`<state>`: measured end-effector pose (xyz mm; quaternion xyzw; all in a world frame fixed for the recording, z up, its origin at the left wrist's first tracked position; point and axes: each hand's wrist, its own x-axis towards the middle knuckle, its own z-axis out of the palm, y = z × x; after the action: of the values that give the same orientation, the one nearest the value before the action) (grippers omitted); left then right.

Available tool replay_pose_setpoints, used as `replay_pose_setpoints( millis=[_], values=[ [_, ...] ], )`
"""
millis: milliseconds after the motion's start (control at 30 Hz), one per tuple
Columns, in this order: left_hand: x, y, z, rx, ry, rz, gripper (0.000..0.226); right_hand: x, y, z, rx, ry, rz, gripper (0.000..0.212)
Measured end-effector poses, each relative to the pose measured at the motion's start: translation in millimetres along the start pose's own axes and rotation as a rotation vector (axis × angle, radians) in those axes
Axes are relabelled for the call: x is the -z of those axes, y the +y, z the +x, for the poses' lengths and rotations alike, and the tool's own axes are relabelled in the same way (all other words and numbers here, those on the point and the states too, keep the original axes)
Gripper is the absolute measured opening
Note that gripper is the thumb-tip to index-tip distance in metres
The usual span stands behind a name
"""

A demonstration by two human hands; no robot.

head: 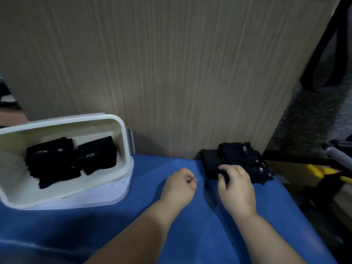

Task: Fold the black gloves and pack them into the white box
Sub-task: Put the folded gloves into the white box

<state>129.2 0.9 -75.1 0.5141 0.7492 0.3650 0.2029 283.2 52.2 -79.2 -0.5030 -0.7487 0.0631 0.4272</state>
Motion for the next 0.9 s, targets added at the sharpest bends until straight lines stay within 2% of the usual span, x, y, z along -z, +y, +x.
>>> replay_pose_setpoints(
  millis=[167,333,600,900],
  values=[
    [-22.8,45.2,10.2,-0.022,-0.071,-0.19,0.018,11.4,18.0,8.3,-0.12,0.146,0.045,0.024],
    [-43.5,77.5,29.3,-0.01,-0.11,-0.301,0.027,21.6,33.9,24.9,-0.117,0.242,0.024,0.031],
    [-63.1,97.7,66.2,0.11,-0.101,-0.26,0.057,13.5,51.3,37.1,-0.21,-0.003,-0.01,0.04],
    [-72.9,107.5,81.1,0.257,-0.189,-0.411,0.06,13.0,54.9,35.9,-0.251,-0.03,0.027,0.036]
  ],
)
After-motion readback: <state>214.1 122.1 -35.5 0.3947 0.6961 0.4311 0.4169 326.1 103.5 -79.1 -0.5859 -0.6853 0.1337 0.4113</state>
